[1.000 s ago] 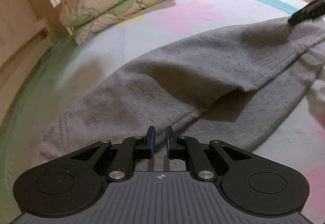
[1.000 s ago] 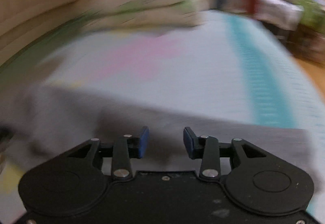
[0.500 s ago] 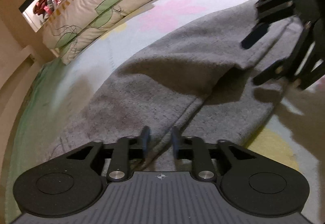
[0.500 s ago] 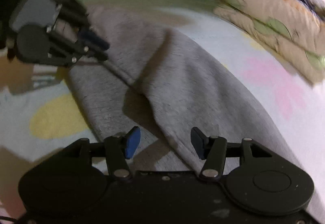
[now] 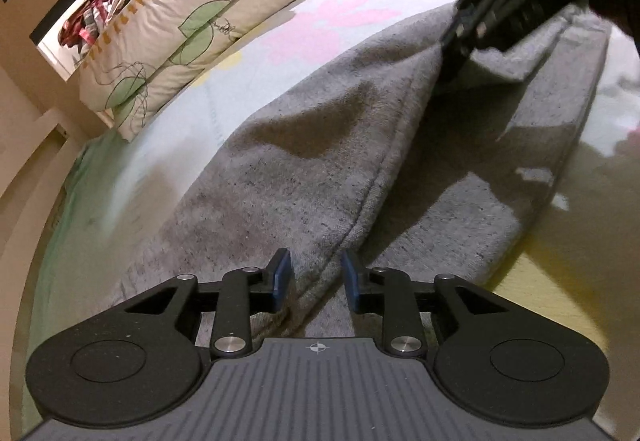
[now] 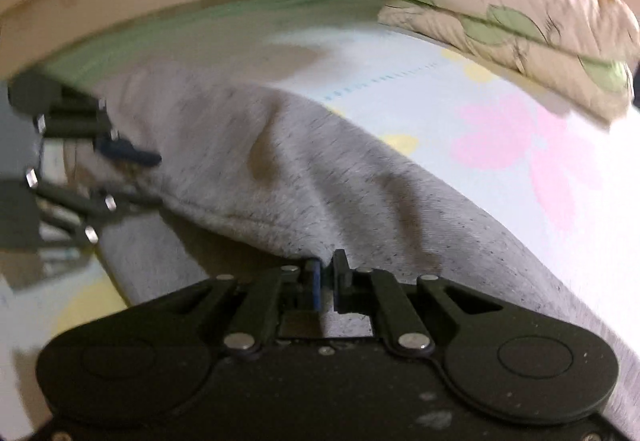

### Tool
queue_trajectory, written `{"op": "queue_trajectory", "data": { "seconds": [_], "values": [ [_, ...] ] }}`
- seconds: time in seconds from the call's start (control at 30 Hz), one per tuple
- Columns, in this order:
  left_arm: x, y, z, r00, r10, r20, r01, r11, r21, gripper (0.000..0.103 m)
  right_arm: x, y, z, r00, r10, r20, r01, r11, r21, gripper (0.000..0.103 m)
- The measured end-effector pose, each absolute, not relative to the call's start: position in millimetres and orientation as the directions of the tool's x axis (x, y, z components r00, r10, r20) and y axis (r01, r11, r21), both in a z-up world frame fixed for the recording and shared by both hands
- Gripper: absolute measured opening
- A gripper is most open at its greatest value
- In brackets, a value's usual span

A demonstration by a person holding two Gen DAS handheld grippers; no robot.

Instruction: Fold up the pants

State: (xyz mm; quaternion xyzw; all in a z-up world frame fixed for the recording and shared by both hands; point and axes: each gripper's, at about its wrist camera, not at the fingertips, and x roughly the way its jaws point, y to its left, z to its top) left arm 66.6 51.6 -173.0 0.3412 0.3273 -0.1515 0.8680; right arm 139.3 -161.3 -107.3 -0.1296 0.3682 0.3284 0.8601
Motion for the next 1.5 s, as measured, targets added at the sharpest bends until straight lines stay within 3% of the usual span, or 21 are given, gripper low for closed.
{"op": "queue_trajectory", "data": {
  "seconds": [0.27, 0.4, 0.57, 0.63, 0.67, 0.77, 0.97, 1.17, 1.5],
  "values": [
    [51.9, 44.8, -179.5, 0.771, -0.050, -0.634, 0.509, 0.646, 0.569, 0.028, 143.7, -160.2, -104.2, 0.503, 0.478, -0.720, -0.648, 0.760, 0.052, 0.007],
    [48.5, 40.3, -186.8, 0.783, -0.041, -0.620, 0.506, 0.620, 0.599, 0.035, 143.7, -165.3, -105.6, 0.505, 0.479, -0.718, -0.640, 0.766, 0.061, 0.007],
    [52.2, 32.9, -193.5, 0.794, -0.020, -0.607, 0.501, 0.588, 0.636, 0.035, 140.5, -165.4, -105.5, 0.506, 0.477, -0.718, -0.647, 0.761, 0.049, 0.007],
    [60.7, 34.7, -190.9, 0.786, -0.022, -0.617, 0.507, 0.593, 0.625, 0.020, 138.8, -164.5, -106.2, 0.509, 0.474, -0.718, -0.655, 0.755, 0.034, 0.007],
    [68.2, 38.8, -185.6, 0.764, -0.037, -0.644, 0.527, 0.613, 0.589, 0.004, 138.0, -163.7, -106.5, 0.510, 0.472, -0.719, -0.658, 0.752, 0.027, 0.007],
    [81.6, 55.7, -159.7, 0.703, -0.087, -0.706, 0.552, 0.692, 0.465, 0.004, 131.7, -161.9, -104.3, 0.513, 0.477, -0.714, -0.680, 0.733, 0.001, 0.007],
    [52.7, 70.7, -119.4, 0.702, -0.106, -0.705, 0.587, 0.647, 0.487, 0.004, 91.4, -152.8, -99.5, 0.518, 0.503, -0.692, -0.783, 0.605, -0.146, 0.007],
    [26.3, 71.4, -151.6, 0.631, -0.087, -0.771, 0.676, 0.548, 0.492, 0.004, 60.5, -138.3, -123.7, 0.451, 0.497, -0.742, -0.844, 0.508, -0.173, 0.007],
    [35.3, 76.4, -163.6, 0.571, -0.084, -0.817, 0.735, 0.495, 0.463, 0.005, 65.5, -131.2, -137.3, 0.395, 0.482, -0.782, -0.851, 0.513, -0.114, 0.008]
  ]
}}
